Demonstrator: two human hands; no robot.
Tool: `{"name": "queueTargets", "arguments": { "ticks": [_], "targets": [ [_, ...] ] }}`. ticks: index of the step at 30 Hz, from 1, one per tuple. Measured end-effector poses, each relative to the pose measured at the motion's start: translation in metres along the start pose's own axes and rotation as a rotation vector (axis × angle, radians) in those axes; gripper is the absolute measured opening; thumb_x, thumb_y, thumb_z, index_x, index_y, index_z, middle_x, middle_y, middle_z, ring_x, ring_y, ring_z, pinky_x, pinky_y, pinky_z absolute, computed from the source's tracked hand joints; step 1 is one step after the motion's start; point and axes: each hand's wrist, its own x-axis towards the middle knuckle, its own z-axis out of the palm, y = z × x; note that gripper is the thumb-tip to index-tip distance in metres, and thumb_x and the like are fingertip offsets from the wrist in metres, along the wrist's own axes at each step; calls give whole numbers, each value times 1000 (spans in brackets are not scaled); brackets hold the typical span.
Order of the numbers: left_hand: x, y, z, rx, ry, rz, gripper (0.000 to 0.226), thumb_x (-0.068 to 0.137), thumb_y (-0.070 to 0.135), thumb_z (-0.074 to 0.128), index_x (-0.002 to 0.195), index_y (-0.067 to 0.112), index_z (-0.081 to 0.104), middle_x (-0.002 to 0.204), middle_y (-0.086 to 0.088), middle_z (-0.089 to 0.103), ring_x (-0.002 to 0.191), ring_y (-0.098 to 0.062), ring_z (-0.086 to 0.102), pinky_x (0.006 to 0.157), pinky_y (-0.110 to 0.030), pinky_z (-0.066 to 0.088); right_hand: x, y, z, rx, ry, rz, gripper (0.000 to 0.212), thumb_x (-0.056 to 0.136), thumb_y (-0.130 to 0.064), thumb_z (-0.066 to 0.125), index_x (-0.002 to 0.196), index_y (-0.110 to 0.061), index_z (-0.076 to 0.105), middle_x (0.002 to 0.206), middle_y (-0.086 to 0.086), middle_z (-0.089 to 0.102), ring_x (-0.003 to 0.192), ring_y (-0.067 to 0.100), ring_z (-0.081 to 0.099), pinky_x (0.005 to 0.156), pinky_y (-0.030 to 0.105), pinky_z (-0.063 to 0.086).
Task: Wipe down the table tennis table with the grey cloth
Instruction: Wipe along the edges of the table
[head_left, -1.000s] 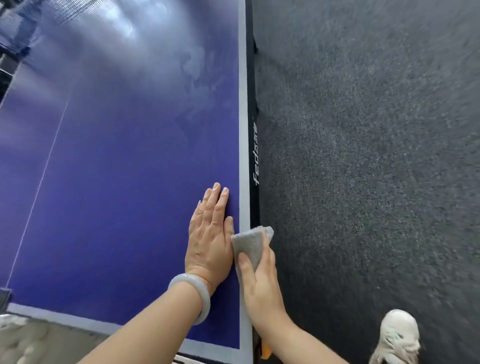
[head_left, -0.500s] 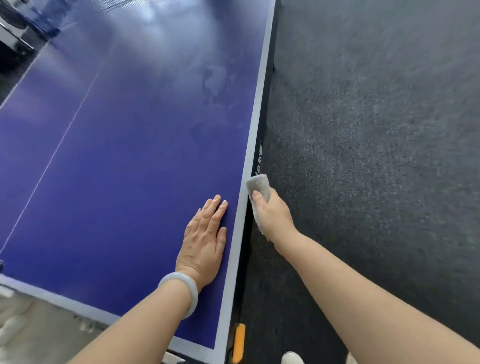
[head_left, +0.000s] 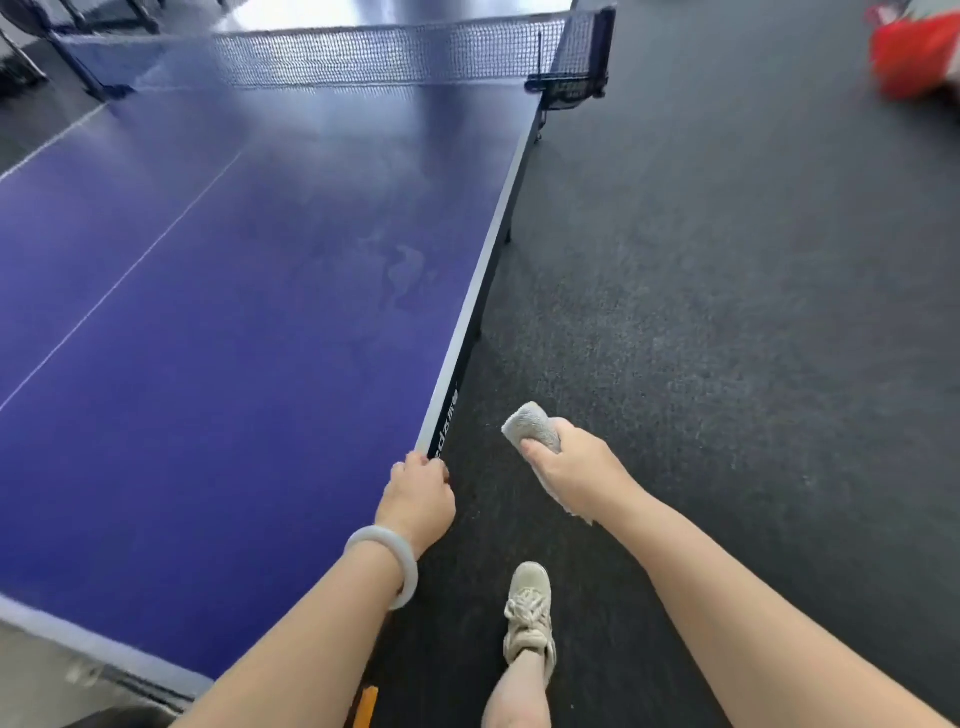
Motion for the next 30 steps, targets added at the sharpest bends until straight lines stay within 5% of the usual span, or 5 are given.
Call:
{"name": "queueTargets", "arguments": {
  "ticks": [5, 12, 19, 26, 30],
  "targets": [
    [33, 62, -18, -171, -191, 146, 28, 100, 29, 41, 120, 24, 60, 116, 5, 64, 101, -13, 61, 91, -36, 52, 42, -14, -69, -190, -132, 61, 32, 94, -52, 47, 103, -23, 58, 94, -5, 65, 82, 13, 63, 70, 29, 48],
    [120, 139, -76, -208, -184, 249, 26, 100, 31, 40, 114, 24, 61, 109, 7, 65, 96, -13, 62, 87, -35, 54, 124, -27, -176, -271, -54, 159, 30, 94, -49, 47, 97, -21, 56, 95, -1, 67, 88, 21, 67, 81, 36, 54],
    [230, 223, -143, -240, -100, 291, 25, 101, 30, 40, 105, 20, 62, 100, 6, 65, 88, -13, 62, 81, -36, 55, 216, -23, -261, -136, 69, 172, 27, 95, -46, 49, 92, -20, 56, 86, -1, 67, 81, 25, 70, 58, 28, 50],
    [340, 333, -168, -262, -54, 277, 23, 98, 29, 42, 101, 22, 63, 97, 6, 65, 86, -14, 64, 80, -34, 55, 331, 4, -372, -97, 72, 107, 26, 95, -44, 49, 94, -19, 58, 85, -1, 69, 81, 23, 70, 52, 22, 45],
    [392, 394, -186, -252, -7, 260, 23, 99, 23, 46, 115, 24, 62, 107, 11, 56, 98, -7, 56, 86, -22, 47, 394, 23, -444, -81, 33, 102, 26, 97, -43, 49, 99, -19, 59, 93, -3, 67, 86, 15, 64, 63, 23, 43]
  ]
}}
